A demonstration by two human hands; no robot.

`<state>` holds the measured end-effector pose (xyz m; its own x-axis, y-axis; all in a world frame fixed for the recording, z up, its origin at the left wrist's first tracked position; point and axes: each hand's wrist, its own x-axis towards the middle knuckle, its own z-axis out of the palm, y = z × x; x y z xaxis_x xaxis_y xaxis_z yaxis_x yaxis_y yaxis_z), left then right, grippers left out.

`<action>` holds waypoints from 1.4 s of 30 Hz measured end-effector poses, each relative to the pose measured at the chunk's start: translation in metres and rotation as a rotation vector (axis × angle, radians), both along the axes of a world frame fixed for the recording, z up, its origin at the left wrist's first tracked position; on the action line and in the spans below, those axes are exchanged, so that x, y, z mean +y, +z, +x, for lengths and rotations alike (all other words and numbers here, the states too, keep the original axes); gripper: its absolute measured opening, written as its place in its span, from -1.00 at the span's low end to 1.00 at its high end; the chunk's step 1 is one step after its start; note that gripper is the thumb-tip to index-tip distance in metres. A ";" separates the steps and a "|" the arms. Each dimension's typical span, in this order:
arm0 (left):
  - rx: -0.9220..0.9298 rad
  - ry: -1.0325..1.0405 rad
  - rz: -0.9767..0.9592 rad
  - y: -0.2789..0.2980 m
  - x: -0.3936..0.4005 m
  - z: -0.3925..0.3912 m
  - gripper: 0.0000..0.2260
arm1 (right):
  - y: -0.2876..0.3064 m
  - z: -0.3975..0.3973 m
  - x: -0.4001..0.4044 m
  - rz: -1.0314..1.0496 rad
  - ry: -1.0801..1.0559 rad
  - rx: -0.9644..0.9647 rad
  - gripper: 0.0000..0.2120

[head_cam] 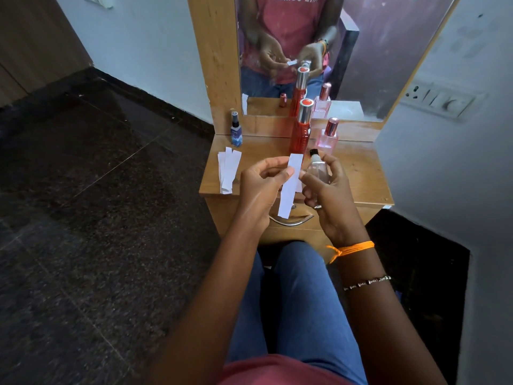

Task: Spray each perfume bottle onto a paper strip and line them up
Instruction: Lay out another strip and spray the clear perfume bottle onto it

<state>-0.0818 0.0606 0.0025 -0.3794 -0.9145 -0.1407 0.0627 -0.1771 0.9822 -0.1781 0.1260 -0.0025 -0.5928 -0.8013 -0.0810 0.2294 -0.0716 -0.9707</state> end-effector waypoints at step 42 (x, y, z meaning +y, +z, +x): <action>-0.589 0.045 -0.401 -0.041 -0.016 -0.033 -0.74 | -0.033 -0.114 -0.027 0.509 -0.295 0.697 -0.60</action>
<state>-0.1148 0.0444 -0.0388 -0.3040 -0.9518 0.0397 -0.4999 0.1949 0.8438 -0.2922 0.0990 -0.0352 -0.8149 -0.5753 0.0702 -0.3811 0.4406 -0.8127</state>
